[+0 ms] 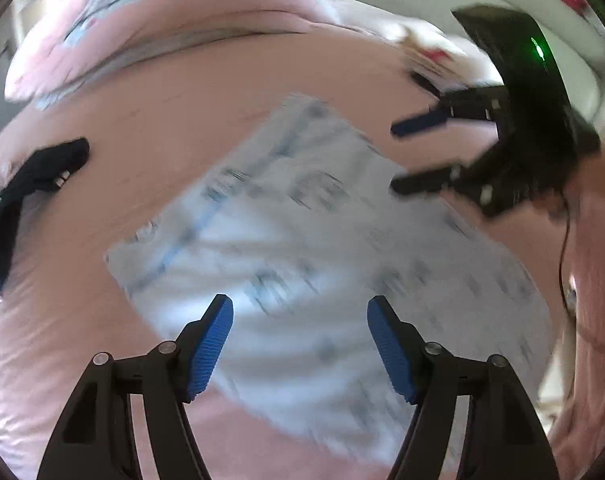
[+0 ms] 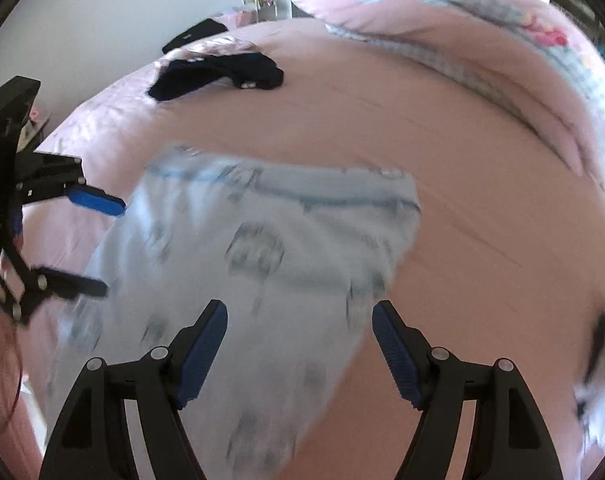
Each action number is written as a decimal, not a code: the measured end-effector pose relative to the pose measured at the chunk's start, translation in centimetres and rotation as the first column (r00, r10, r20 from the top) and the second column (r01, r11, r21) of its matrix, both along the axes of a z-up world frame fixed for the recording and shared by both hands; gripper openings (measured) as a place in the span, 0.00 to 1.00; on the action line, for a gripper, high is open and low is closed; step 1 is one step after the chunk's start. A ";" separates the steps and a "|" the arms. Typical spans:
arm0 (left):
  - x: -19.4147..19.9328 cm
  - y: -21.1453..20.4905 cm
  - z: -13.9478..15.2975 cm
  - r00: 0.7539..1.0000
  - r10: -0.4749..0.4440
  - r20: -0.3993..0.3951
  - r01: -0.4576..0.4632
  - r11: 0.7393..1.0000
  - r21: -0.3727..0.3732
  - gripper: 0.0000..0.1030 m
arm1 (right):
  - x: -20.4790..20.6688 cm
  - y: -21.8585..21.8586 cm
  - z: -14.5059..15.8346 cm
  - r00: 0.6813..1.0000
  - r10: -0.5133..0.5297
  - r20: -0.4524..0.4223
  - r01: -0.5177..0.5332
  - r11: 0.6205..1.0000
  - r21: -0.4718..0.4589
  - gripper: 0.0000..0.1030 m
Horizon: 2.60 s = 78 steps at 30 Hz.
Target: Fold clothes
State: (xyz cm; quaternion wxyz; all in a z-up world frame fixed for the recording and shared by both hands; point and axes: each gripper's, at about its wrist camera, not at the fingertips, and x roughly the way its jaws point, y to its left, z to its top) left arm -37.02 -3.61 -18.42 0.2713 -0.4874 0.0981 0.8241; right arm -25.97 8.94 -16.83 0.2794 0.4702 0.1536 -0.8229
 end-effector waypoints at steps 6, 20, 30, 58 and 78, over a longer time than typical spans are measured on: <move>-3.6 -0.4 -2.7 1.000 -0.028 -0.001 0.028 0.999 -0.016 0.52 | -7.2 -0.6 -3.1 0.994 -0.103 0.042 0.104 0.994 -0.022 0.69; -2.0 -2.5 -0.6 0.975 0.220 -0.044 -0.222 0.972 -0.078 0.54 | -12.1 3.5 -2.8 0.930 -0.360 0.073 0.360 0.933 0.012 0.73; 9.4 3.6 0.9 0.992 0.110 -0.058 -0.114 0.991 -0.074 0.55 | 6.7 3.3 -0.1 0.958 -0.274 0.087 0.277 0.961 -0.023 0.73; 21.0 1.0 -0.9 0.943 0.328 0.055 -0.315 0.935 -0.162 0.71 | 13.4 3.0 -2.0 0.951 -0.242 0.191 0.240 0.970 0.034 0.76; 26.9 -4.5 -3.0 0.776 0.530 0.343 -0.631 0.647 0.428 0.30 | 15.3 4.2 -2.3 0.903 -0.274 0.330 0.358 0.906 -0.225 0.55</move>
